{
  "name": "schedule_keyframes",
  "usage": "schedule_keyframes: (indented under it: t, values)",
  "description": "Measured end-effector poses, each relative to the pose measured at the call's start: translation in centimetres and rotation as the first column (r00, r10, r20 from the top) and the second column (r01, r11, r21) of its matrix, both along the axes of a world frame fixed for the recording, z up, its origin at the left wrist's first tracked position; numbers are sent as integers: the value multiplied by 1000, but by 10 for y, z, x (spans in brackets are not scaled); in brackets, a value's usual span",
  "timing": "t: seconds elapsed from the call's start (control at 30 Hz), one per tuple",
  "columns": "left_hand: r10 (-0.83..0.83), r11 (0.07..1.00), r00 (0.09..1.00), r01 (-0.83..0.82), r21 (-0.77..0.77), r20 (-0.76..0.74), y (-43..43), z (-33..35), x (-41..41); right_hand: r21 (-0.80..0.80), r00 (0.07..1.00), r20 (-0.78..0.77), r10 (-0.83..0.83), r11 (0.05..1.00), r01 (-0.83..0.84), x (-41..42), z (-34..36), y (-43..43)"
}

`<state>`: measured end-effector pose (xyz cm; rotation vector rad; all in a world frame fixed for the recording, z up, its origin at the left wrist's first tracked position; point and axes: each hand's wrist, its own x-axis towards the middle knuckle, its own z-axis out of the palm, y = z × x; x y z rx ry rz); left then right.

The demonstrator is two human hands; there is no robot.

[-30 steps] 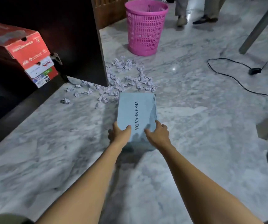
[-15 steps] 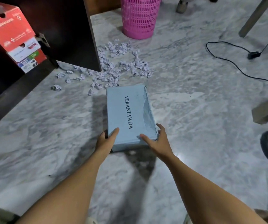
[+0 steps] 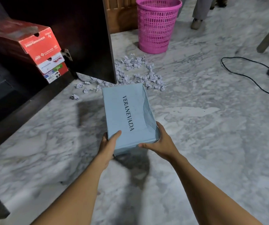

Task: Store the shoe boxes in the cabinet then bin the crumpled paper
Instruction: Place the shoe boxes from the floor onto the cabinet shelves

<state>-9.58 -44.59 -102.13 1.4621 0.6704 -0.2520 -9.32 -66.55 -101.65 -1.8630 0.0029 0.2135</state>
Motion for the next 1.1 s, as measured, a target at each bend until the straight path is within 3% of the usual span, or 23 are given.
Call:
schedule_keyframes:
  t: [0.23, 0.4, 0.7, 1.1]
  values:
    - [128, 990, 975, -115, -81, 182, 35, 60, 13, -3, 982, 150, 117, 993, -118, 57, 61, 26]
    - [168, 986, 924, -164, -39, 344, 57, 114, 20, 27, 955, 258, 144, 987, -157, 78, 111, 51]
    - [248, 956, 723, -290, -42, 645, 112, 257, 58, 205, 861, 494, 124, 945, -254, 125, 238, 109]
    - [285, 935, 614, -349, -71, 736, 166, 453, 118, 128, 709, 705, 40, 975, -182, 202, 425, 184]
